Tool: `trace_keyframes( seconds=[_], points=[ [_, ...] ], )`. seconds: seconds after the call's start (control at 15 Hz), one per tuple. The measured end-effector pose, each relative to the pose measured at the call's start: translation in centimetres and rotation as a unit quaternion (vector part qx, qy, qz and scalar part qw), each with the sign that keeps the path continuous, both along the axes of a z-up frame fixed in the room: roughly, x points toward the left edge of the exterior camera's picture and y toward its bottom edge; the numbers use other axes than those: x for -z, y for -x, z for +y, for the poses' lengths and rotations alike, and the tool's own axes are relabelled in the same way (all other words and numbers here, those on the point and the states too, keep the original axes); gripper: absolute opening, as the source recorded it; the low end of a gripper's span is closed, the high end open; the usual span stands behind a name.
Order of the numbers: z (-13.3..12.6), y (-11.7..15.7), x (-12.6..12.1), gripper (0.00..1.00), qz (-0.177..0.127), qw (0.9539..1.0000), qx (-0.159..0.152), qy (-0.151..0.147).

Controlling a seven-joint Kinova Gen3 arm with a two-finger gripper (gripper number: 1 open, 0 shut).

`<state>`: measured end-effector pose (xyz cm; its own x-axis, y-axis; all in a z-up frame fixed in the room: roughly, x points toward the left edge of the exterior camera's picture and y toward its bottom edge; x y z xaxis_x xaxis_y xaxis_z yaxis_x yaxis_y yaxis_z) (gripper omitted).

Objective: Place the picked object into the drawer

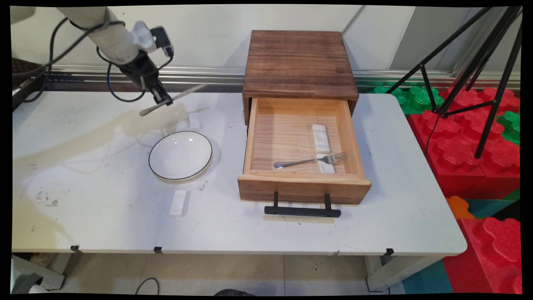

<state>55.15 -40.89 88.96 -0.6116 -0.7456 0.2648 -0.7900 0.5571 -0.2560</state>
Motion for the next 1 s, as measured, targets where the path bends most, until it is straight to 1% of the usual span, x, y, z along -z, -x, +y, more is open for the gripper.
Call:
trace_keyframes(
  seconds=[0.2, 0.4, 0.53, 0.67, 0.87, 1.0],
  points=[
    [0.8, 2.3, -2.9, 0.00, 0.008, 0.9996, -0.005, 0.028],
    [1.3, 4.6, -5.2, 0.00, 0.013, 0.9986, 0.009, 0.051],
    [1.6, 6.5, -6.8, 0.00, 0.018, 0.9972, 0.029, 0.067],
    [1.8, 8.8, -8.2, 0.00, 0.027, 0.9947, 0.059, 0.080],
    [1.8, 12.5, -9.7, 0.00, 0.043, 0.9891, 0.106, 0.093],
    [1.4, 15.0, -10.2, 0.00, 0.056, 0.9849, 0.134, 0.094]
  ],
)
